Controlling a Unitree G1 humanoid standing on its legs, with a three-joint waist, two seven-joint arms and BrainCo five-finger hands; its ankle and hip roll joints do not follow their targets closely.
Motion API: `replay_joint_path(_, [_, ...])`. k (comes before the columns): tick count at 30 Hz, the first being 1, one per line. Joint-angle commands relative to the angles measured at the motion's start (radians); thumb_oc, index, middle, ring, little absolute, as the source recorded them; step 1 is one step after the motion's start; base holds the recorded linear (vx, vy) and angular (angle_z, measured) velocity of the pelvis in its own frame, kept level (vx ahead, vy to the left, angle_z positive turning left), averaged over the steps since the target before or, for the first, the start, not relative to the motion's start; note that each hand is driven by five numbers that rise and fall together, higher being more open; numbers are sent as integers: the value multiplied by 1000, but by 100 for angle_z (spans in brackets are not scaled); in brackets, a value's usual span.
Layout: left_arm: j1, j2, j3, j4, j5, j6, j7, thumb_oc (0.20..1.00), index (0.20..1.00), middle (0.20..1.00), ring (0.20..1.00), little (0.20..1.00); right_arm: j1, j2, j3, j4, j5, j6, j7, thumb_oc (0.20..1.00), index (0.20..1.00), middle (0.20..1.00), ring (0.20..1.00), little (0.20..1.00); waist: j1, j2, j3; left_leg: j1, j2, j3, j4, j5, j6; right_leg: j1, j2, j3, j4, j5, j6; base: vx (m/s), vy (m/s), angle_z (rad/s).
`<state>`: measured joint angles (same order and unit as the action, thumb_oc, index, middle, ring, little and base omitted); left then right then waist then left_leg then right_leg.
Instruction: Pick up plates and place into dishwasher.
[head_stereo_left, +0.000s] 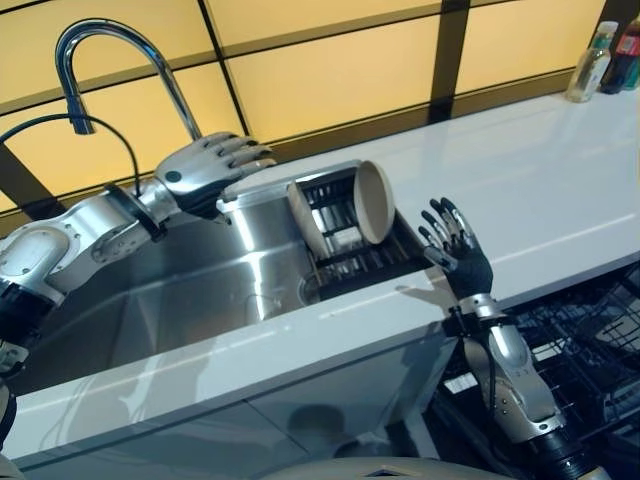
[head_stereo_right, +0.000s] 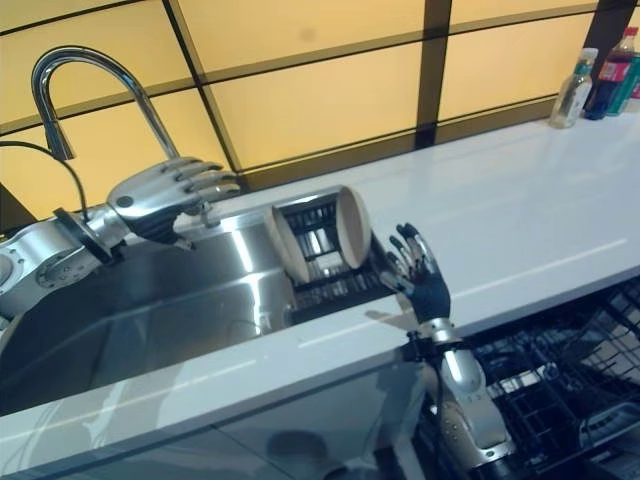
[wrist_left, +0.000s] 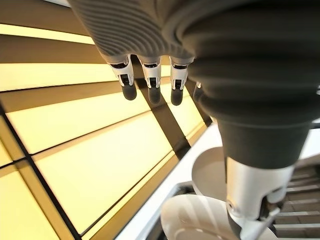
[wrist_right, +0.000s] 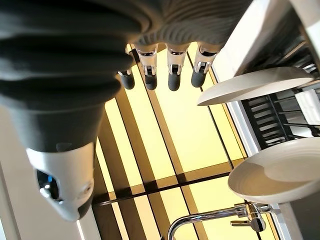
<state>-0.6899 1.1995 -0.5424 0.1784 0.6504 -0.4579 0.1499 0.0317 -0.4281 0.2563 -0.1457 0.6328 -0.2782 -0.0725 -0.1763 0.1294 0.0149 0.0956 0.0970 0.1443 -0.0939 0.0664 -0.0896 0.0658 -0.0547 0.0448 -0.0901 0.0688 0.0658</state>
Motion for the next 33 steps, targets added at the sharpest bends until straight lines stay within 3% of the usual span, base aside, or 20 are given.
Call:
replay_joint_path(1, [-158,33,-38,113,-6,24,26,1000,1000,1000,1000,1000,-89,-21,26,-27,30,-77,-11,1000,1000,1000,1000,1000,-18,-37,-5,2,-8,30,16,-87,39,-48,-77,-1,63,-44,123,54,-29,-5])
replay_joint_path(7, [-187,13,-91,197,29,10,41,1000,1000,1000,1000,1000,-60,-17,17,-31,32,-78,-11,1000,1000,1000,1000,1000,-39,-37,-7,5,-9,44,11,-88,42,-53,-75,11,69,-41,128,63,-36,-4])
replay_joint_path(15, [-132,-25,-67,316,77,-18,161,1000,1000,1000,1000,1000,-1,-29,-25,-62,52,-56,15,1000,1000,1000,1000,1000,-77,-42,3,9,-7,70,8,-87,46,-65,-66,37,77,-37,128,67,-27,-10])
replay_joint_path(22, [-125,-85,-76,377,102,-23,195,1000,1000,1000,1000,1000,12,-36,-16,-61,53,-44,38,1000,1000,1000,1000,1000,-99,-48,7,13,-3,93,12,-89,47,-72,-59,56,78,-34,125,73,-14,-9])
replay_joint_path(30, [-106,-108,-98,417,138,-8,172,1000,1000,1000,1000,1000,25,-54,-19,-64,63,-33,49,1000,1000,1000,1000,1000,-123,-48,13,22,-2,113,22,-97,53,-82,-52,85,104,-45,126,82,-12,-12])
replay_joint_path(33, [-101,-101,-107,429,120,0,120,1000,1000,1000,1000,1000,34,-58,-30,-67,69,-33,53,1000,1000,1000,1000,1000,-132,-46,18,25,-2,118,28,-101,56,-85,-49,95,115,-49,126,72,-14,-16])
